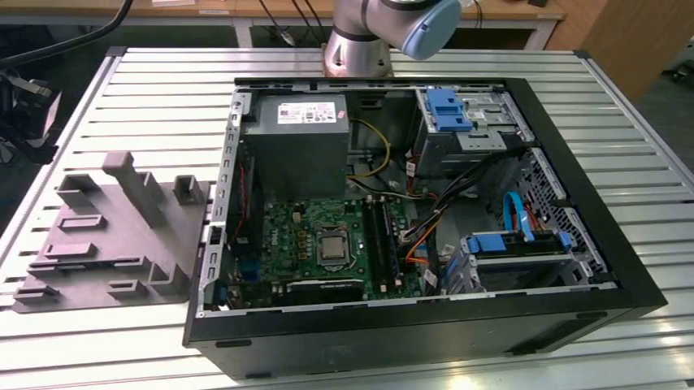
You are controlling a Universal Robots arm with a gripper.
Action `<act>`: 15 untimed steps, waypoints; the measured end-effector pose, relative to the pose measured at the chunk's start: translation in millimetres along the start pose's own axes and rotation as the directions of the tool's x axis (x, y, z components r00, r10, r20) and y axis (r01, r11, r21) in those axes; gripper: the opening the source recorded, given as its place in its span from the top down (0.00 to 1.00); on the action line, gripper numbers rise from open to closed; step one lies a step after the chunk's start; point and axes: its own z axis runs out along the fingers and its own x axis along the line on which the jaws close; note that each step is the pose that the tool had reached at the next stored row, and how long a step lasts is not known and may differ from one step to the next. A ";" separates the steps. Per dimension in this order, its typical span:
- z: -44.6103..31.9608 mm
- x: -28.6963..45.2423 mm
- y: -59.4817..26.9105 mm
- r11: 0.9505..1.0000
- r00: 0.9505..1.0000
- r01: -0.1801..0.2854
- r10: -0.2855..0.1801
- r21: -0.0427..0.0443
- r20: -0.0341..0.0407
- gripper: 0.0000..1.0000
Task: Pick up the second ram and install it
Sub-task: 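Reach for the second ram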
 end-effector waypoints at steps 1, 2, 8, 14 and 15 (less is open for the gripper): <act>0.7 0.6 -1.2 1.000 1.000 0.000 0.000 0.000 0.000 0.90; 1.3 1.2 -2.4 1.000 1.000 0.000 0.000 0.000 0.000 0.90; 3.9 4.4 -9.8 1.000 1.000 0.000 0.000 0.000 0.000 0.90; 6.3 5.7 -17.4 1.000 1.000 0.000 0.000 0.000 0.000 0.90; 6.3 5.8 -17.4 1.000 1.000 0.000 0.000 0.000 0.000 0.90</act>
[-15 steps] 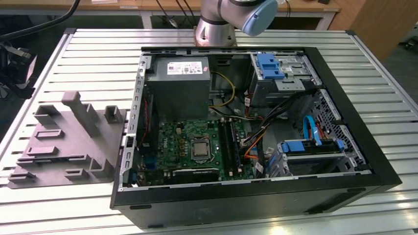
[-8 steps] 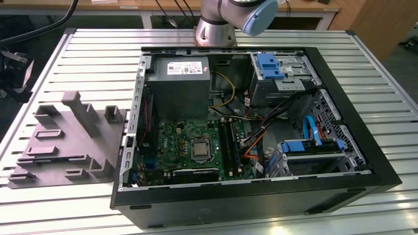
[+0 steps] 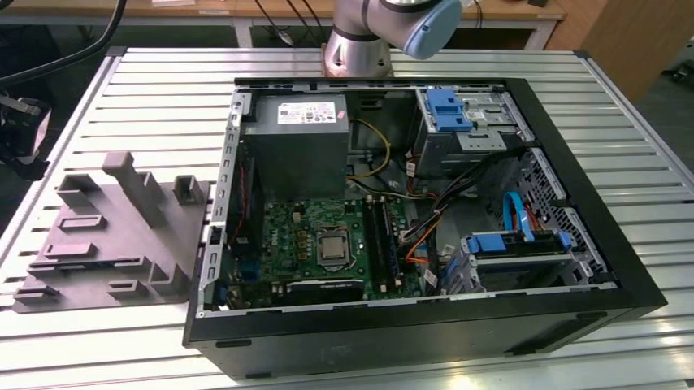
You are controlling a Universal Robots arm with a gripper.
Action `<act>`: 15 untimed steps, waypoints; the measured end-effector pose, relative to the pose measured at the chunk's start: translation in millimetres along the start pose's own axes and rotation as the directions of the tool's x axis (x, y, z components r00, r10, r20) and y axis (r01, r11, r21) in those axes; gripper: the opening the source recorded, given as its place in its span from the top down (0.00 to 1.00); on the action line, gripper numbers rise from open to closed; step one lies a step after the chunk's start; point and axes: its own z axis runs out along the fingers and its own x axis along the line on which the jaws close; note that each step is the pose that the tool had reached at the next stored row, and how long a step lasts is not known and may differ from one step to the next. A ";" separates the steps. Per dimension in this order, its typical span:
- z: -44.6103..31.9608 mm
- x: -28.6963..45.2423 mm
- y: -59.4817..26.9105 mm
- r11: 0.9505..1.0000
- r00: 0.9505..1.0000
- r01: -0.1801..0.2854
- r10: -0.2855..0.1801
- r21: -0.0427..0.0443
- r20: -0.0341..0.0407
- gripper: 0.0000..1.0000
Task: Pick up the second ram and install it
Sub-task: 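Reach for the second ram, then pick up the second ram and move it above second insertion slot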
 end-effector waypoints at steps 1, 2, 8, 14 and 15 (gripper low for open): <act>0.0 0.0 0.0 1.000 1.000 0.000 0.000 0.000 0.000 0.90; -0.1 0.1 -0.1 1.000 1.000 0.000 0.000 0.000 0.000 0.90; 0.0 0.4 -0.1 1.000 1.000 0.000 0.000 0.000 0.000 0.90; 0.0 1.1 -0.1 1.000 1.000 0.000 0.000 0.000 0.000 0.90; 0.0 1.2 -0.1 1.000 1.000 0.000 0.000 0.000 0.000 0.90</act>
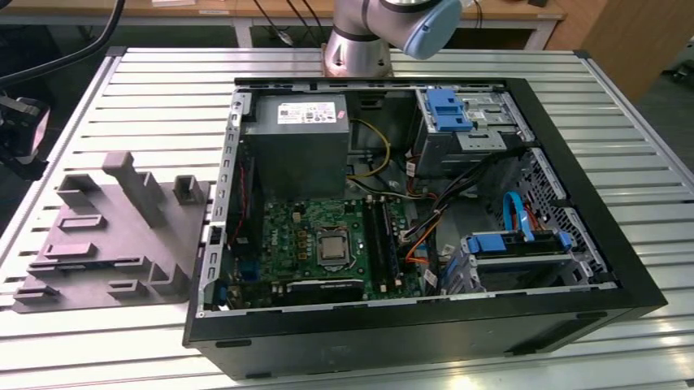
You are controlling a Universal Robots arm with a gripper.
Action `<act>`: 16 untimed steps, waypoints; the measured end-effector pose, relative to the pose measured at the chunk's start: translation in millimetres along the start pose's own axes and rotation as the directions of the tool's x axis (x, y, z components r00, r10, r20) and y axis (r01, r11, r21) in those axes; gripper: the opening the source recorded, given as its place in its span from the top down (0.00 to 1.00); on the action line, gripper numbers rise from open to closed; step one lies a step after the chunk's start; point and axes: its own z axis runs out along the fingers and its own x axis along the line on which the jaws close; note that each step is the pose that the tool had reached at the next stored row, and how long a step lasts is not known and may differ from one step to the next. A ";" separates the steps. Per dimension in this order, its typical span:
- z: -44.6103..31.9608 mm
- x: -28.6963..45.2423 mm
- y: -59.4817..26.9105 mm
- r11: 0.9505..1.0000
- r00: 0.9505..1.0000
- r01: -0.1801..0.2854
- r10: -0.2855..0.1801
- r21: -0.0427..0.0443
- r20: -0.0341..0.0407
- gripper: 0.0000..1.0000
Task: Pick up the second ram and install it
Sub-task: 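Pick up the second ram and move it above second insertion slot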
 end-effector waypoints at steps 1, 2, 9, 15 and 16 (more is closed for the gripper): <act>0.0 0.0 0.0 1.000 1.000 0.000 0.000 0.000 0.000 0.90; 0.0 0.1 0.0 1.000 1.000 0.000 0.000 0.000 0.000 0.90; 0.0 0.4 0.0 1.000 1.000 0.030 -0.030 -0.001 -0.001 0.90; 0.5 0.3 0.0 0.991 0.991 0.136 -0.136 -0.005 -0.006 0.90; 0.6 0.3 0.0 0.988 0.988 0.154 -0.154 -0.005 -0.007 0.90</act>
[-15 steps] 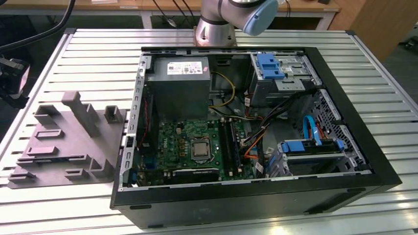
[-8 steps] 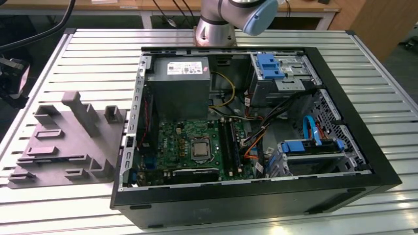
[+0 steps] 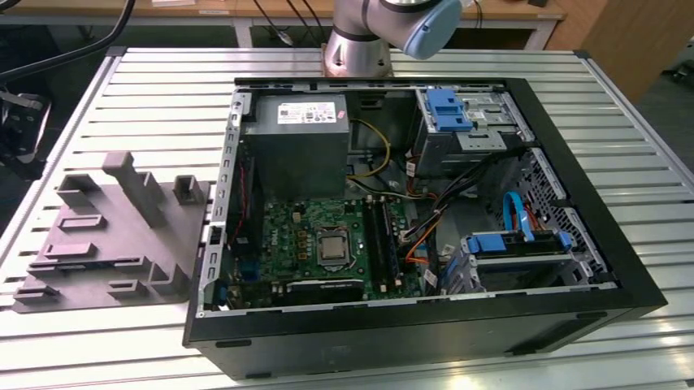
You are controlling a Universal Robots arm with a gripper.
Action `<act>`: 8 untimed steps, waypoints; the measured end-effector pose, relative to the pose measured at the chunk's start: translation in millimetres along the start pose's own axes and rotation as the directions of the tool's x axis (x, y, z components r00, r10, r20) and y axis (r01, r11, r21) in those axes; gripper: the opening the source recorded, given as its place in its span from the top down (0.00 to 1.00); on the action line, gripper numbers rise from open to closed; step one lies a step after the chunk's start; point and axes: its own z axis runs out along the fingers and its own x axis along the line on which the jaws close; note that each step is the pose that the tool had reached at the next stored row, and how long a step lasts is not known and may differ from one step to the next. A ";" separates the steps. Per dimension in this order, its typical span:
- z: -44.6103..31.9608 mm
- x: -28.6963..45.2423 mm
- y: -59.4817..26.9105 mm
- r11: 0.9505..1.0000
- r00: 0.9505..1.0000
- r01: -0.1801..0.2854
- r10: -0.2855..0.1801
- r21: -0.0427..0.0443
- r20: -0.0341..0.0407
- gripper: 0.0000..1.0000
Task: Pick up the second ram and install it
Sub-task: 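Pick up the second ram and move it above second insertion slot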
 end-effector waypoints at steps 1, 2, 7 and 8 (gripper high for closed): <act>0.1 0.0 0.0 1.000 1.000 0.019 -0.019 -0.001 -0.001 0.90; 0.3 0.0 0.0 0.999 0.999 0.038 -0.038 -0.001 -0.002 0.90; 0.9 0.0 -0.1 0.992 0.992 0.127 -0.127 -0.004 -0.006 0.90; 1.0 0.0 -0.1 0.989 0.989 0.145 -0.145 -0.005 -0.006 0.90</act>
